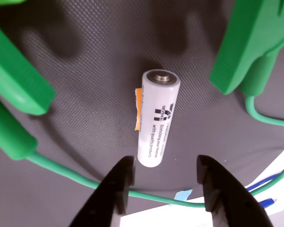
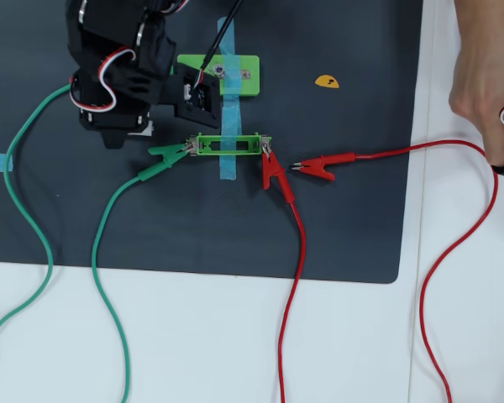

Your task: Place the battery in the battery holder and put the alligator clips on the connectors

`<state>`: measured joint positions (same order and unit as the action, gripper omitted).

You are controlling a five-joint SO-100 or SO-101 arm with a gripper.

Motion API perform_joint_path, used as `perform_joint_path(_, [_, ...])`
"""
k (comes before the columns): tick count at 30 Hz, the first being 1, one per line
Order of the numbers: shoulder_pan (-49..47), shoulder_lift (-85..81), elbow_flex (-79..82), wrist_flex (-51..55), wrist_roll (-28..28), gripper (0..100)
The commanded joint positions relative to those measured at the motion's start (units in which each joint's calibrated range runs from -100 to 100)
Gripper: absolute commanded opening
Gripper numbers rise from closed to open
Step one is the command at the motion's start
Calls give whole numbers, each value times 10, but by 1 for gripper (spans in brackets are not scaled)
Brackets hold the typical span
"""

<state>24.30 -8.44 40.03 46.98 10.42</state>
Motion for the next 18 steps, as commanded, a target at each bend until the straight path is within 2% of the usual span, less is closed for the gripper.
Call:
perform_joint_path(1, [5, 9, -36, -3, -4, 13])
perform_joint_path(18, [5, 25, -42, 0, 0, 13])
